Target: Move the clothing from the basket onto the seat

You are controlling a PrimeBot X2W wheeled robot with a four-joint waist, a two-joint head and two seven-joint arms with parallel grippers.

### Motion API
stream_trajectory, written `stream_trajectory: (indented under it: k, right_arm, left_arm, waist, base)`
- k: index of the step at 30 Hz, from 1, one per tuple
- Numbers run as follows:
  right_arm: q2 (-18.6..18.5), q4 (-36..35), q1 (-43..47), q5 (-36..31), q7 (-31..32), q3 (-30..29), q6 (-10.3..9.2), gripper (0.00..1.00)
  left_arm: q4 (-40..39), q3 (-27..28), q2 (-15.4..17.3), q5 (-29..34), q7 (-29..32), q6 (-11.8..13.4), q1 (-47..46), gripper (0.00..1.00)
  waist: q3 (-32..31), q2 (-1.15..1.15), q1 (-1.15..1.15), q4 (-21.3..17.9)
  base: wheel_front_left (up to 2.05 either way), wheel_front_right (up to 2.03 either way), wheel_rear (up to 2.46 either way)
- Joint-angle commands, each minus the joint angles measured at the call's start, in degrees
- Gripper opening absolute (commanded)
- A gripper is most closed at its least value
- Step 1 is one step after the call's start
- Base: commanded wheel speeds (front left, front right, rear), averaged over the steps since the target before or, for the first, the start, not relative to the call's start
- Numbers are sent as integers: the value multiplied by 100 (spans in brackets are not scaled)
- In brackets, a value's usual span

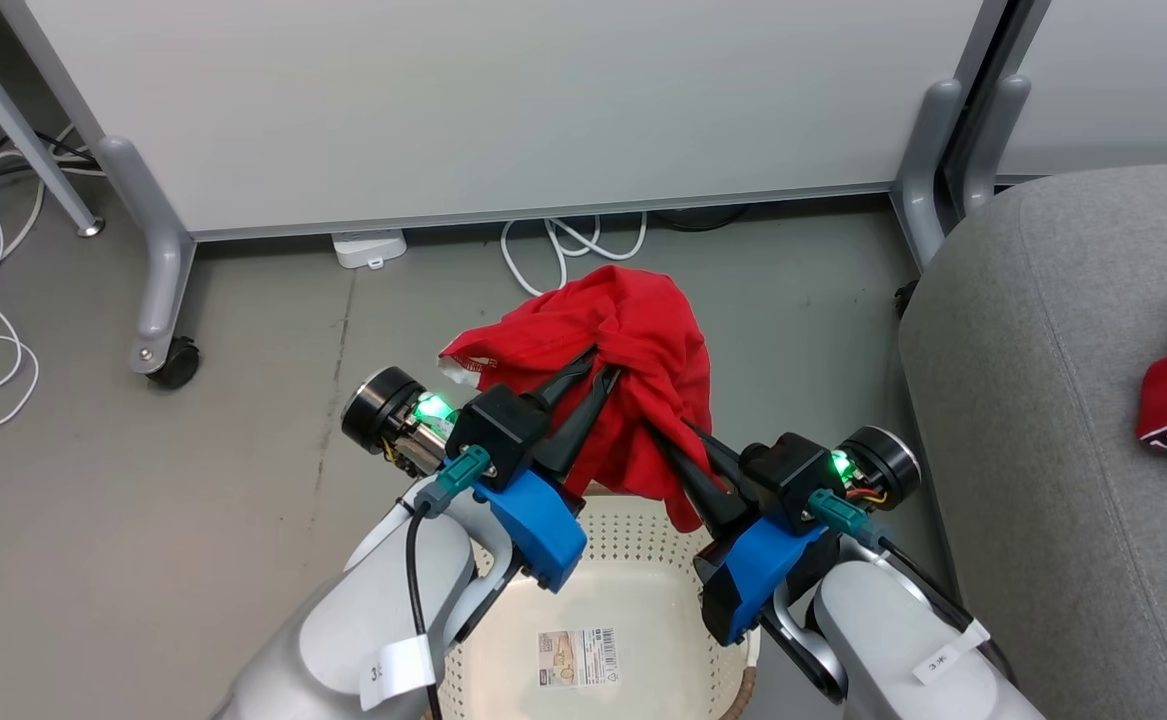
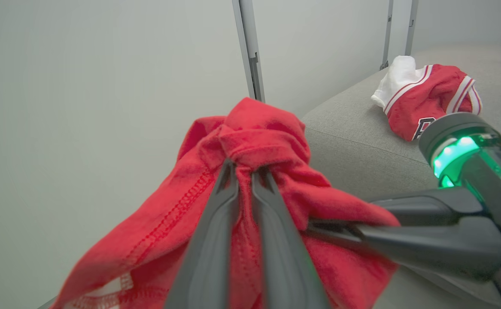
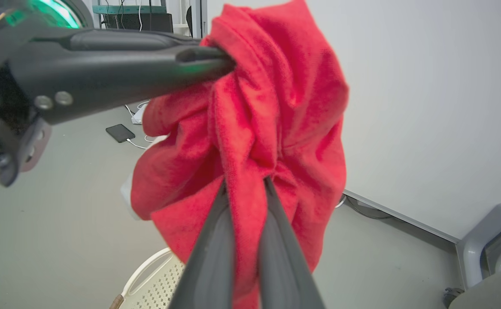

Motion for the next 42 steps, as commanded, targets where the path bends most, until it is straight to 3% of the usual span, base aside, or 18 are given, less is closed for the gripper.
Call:
stream_trajectory:
  k: [1, 3, 4, 5, 23, 42]
  right_arm:
    - [26, -39, -69, 34, -20, 5, 1, 0]
    - [27, -52, -64, 44, -20, -4, 1, 0]
    - [28, -57, -64, 49, -20, -6, 1, 0]
    - [26, -68, -63, 57, -20, -9, 1, 0]
    - [21, -208, 8, 205, -20, -125, 1, 0]
    - [-90, -789, 274, 0, -21, -1320, 1, 0]
  left_arm:
    - [-17, 37, 2, 4, -28, -10, -71, 0]
    - [-24, 83, -5, -8, -28, -4, -61, 0]
    - [-22, 115, -19, -29, -28, 12, -39, 95]
    - [0, 110, -19, 5, -27, 11, -36, 100]
    - [-45, 226, -2, 165, -27, -6, 71, 100]
    - [-277, 207, 89, 279, -27, -13, 104, 100]
  waist:
    - [0, 0, -1, -5]
    - [-3, 0, -1, -9]
    - [-2, 0, -1, -12]
    - [-3, 0, -1, -14]
    - [35, 0, -1, -136]
    - [416, 0, -1, -1414]
  base:
    - [0, 0, 0]
    - [0, 0, 0]
    - [0, 0, 0]
    - [0, 0, 0]
    - [0, 0, 0]
    - [0, 0, 0]
